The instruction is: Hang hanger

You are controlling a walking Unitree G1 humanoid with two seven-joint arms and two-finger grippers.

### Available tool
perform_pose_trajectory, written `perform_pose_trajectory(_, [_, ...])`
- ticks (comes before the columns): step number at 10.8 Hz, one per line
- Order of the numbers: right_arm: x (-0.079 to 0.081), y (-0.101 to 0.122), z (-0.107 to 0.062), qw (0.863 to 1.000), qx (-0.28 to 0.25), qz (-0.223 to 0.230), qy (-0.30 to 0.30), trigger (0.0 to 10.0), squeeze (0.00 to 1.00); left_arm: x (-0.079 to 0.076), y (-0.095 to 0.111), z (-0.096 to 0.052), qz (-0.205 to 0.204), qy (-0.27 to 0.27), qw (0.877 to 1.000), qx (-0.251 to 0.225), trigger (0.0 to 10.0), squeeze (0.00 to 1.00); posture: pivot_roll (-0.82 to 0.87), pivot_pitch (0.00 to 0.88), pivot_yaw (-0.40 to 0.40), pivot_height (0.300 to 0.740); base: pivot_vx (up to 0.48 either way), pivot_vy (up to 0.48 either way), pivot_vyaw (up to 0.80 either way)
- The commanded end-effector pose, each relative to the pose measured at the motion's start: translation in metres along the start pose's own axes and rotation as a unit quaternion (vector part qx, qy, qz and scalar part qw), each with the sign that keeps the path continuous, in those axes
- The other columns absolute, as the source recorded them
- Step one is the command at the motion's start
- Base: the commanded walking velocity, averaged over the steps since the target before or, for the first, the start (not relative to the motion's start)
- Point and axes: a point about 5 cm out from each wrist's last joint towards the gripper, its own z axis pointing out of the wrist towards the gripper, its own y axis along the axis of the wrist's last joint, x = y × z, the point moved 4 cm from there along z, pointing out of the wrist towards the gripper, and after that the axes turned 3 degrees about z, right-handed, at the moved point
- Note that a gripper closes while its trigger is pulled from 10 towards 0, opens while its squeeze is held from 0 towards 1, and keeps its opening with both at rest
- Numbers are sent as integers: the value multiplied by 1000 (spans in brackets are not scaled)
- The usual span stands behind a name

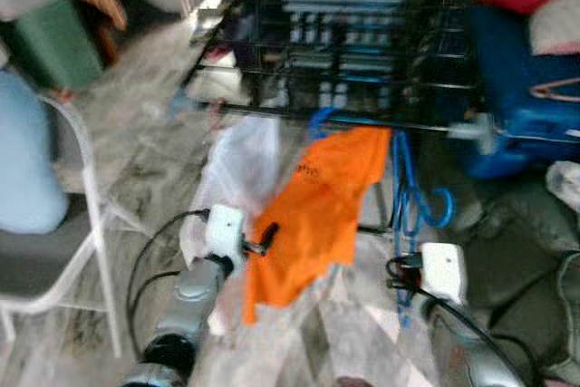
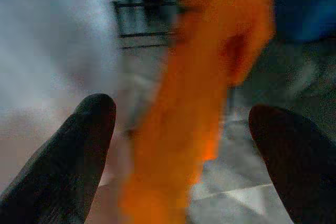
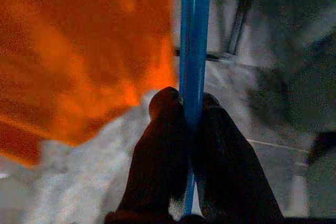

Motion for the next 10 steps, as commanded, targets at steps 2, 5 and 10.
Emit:
perform_pose_trajectory(2, [6,9,1,1000,-14,-1,9,10000,0,11,2,-2,13,9,1000,2,10000,0,-255,67,37,740,413,0,0])
perform_pose_trajectory(5, [7,9,-3,1000,-15,-9,13,10000,0,14,-2,-6,13,15,1000,6,10000,0,-246,86,35,740,91,0,0])
perform_pose_trajectory(10, [24,33,-13,996,-63,-59,24,10000,0,16,-11,-17,18,6,1000,17,10000,0,-243,118,51,740,0,0,0])
